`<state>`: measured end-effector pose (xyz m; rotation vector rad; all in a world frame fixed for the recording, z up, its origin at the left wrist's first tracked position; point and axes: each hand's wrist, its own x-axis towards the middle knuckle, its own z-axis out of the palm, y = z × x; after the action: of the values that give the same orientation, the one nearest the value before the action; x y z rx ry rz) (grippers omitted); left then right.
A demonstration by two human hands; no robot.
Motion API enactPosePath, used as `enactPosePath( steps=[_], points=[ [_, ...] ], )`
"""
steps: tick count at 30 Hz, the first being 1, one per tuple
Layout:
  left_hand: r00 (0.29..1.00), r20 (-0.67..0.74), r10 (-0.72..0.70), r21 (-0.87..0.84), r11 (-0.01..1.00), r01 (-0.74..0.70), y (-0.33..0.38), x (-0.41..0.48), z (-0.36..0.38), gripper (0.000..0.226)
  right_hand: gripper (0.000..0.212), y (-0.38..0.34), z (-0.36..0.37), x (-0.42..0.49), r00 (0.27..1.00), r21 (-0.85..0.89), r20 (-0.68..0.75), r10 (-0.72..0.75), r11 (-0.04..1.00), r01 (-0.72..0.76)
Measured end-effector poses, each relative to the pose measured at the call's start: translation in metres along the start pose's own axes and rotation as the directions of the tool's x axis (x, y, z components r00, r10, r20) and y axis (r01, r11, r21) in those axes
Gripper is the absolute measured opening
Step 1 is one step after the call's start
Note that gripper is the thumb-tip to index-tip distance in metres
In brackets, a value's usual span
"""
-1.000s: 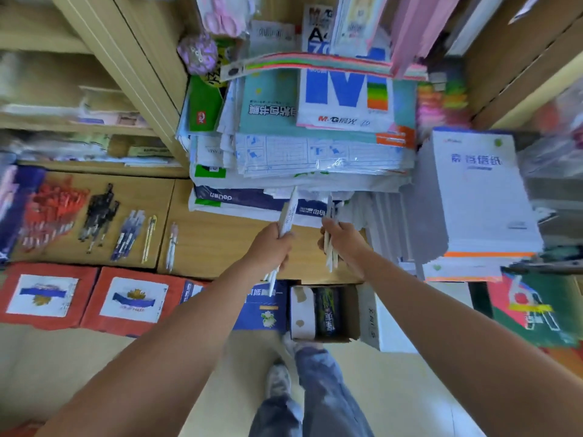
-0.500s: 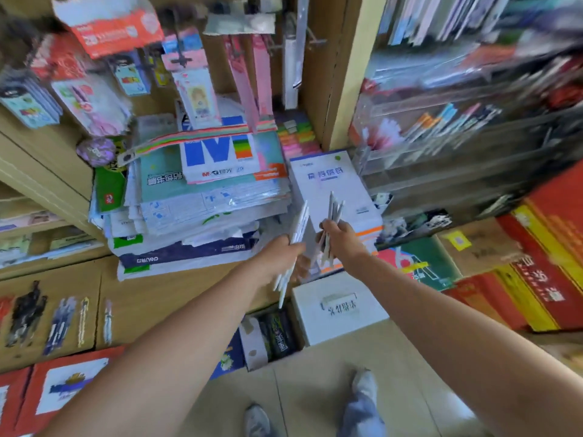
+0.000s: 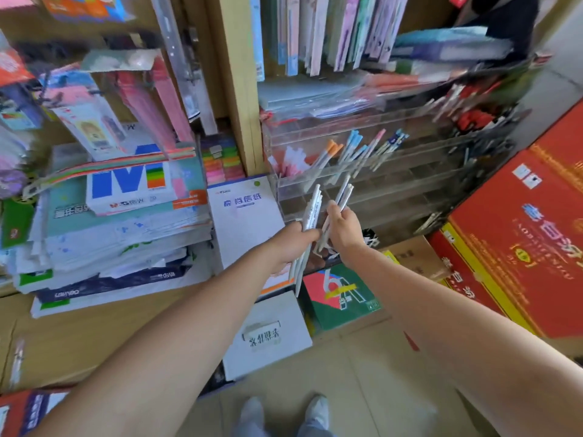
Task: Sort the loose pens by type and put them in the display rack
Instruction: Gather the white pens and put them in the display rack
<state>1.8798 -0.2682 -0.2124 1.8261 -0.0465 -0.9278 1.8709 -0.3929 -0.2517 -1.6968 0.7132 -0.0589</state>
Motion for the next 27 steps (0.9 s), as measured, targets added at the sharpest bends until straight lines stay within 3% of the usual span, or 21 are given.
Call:
enactPosePath(
  steps=[2, 6, 8, 10, 12, 15, 21, 27],
  points=[
    [1.000, -0.017, -0.020, 0.029, 0.999, 0.020, 0.010, 0.012, 0.008, 0.015, 0.034, 0.000, -0.012, 0.013, 1.000, 0.020, -0.013, 0.023, 1.000, -0.022],
    [0.999, -0.033, -0.002, 0.091, 0.996, 0.005, 0.026, 0.040, 0.014, 0.032, 0.040, -0.009, -0.031, 0.034, 0.997, 0.070, -0.008, 0.080, 0.994, -0.080],
    [1.000, -0.019, -0.009, 0.099, 0.995, 0.011, 0.033, 0.054, 0.014, 0.027, 0.061, -0.005, -0.039, 0.053, 0.994, 0.097, 0.007, 0.111, 0.989, -0.111],
    [1.000, -0.007, -0.001, 0.134, 0.991, 0.002, 0.041, 0.068, 0.015, 0.038, 0.070, 0.011, -0.048, 0.083, 0.990, 0.100, 0.023, 0.137, 0.985, -0.138],
    [1.000, 0.010, 0.007, 0.159, 0.987, -0.008, 0.049, 0.080, 0.015, 0.042, 0.051, -0.003, -0.057, 0.083, 0.987, 0.157, 0.043, 0.154, 0.975, -0.159],
    [0.999, 0.046, -0.019, 0.133, 0.991, 0.013, 0.063, 0.095, 0.019, 0.019, 0.029, -0.014, -0.068, 0.095, 0.979, 0.279, 0.083, 0.188, 0.939, -0.204],
    [0.999, 0.051, -0.017, 0.105, 0.994, 0.011, 0.087, 0.141, 0.036, 0.033, 0.031, -0.020, -0.104, 0.139, 0.970, 0.255, 0.104, 0.221, 0.937, -0.240],
    [1.000, -0.015, 0.002, 0.098, 0.995, -0.001, 0.125, 0.195, 0.066, 0.028, 0.024, -0.030, -0.171, 0.213, 0.982, 0.182, -0.094, 0.164, 0.972, -0.145]
  ],
)
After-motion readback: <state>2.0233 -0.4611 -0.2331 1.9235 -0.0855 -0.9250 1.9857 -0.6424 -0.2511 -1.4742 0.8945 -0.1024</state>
